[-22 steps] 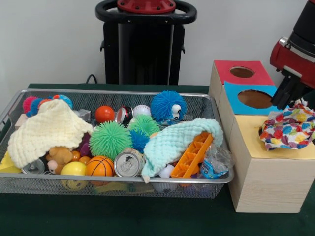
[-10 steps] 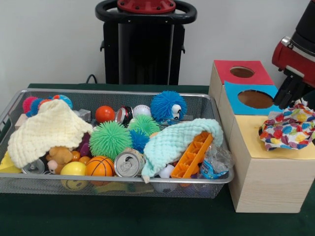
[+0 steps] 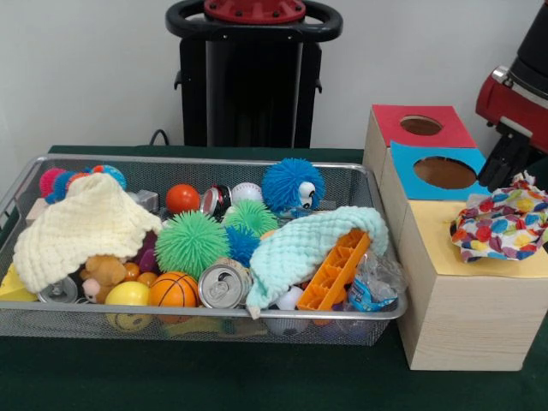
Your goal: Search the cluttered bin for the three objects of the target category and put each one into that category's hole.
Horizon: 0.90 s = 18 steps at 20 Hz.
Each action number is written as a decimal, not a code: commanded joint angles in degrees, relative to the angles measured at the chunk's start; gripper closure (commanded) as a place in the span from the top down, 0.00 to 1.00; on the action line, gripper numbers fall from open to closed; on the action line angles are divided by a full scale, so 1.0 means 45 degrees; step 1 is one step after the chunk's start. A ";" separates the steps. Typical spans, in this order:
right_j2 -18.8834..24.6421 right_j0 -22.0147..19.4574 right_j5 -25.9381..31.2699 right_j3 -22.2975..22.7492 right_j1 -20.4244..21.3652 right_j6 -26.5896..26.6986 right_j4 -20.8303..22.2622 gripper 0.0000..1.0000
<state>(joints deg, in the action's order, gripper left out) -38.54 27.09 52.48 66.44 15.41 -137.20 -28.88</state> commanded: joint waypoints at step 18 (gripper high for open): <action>0.0798 -0.0414 0.1906 0.0747 0.0470 -0.2550 0.0296 0.00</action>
<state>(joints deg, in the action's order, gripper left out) -38.54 27.09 54.39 65.94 16.27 -137.20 -28.58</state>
